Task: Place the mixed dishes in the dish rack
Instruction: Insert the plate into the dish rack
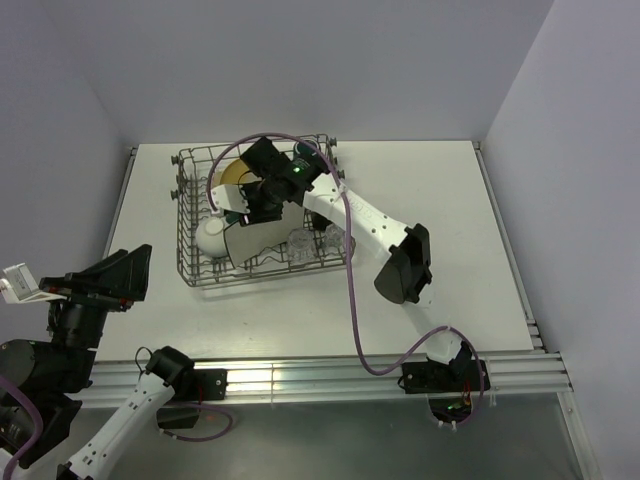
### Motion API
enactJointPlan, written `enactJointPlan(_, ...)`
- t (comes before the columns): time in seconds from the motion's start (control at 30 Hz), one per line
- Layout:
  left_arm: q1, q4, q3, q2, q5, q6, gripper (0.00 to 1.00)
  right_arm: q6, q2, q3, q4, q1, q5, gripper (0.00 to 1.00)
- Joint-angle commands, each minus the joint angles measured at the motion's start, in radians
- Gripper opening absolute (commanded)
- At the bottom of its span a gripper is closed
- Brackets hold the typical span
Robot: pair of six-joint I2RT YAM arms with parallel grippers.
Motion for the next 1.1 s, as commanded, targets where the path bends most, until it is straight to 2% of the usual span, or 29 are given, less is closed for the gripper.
enactJointPlan(0.0, -0.004, 0.022, 0.01, -0.01, 0.003, -0.014, 0.87, 0.032, -0.105, 0.013, 0.041, 0.004, -0.051, 0.53)
enactJointPlan(0.27, -0.004, 0.016, 0.019, -0.01, 0.01, -0.023, 0.87, 0.076, -0.153, -0.018, 0.074, -0.003, -0.075, 0.53)
enactJointPlan(0.53, -0.004, 0.022, 0.01, -0.024, 0.018, -0.03, 0.86, 0.049, -0.211, -0.109, 0.046, -0.005, -0.143, 0.54)
enactJointPlan(0.8, -0.004, 0.016, 0.016, -0.022, 0.023, -0.037, 0.86, 0.04, -0.22, -0.104, 0.017, -0.005, -0.169, 0.54)
enactJointPlan(0.93, -0.003, 0.016, 0.014, -0.024, 0.021, -0.038, 0.86, 0.063, -0.251, -0.153, 0.078, -0.009, -0.178, 0.55)
enactJointPlan(1.07, -0.004, 0.022, 0.011, -0.022, 0.024, -0.037, 0.86, 0.064, -0.237, -0.112, 0.074, -0.012, -0.184, 0.56)
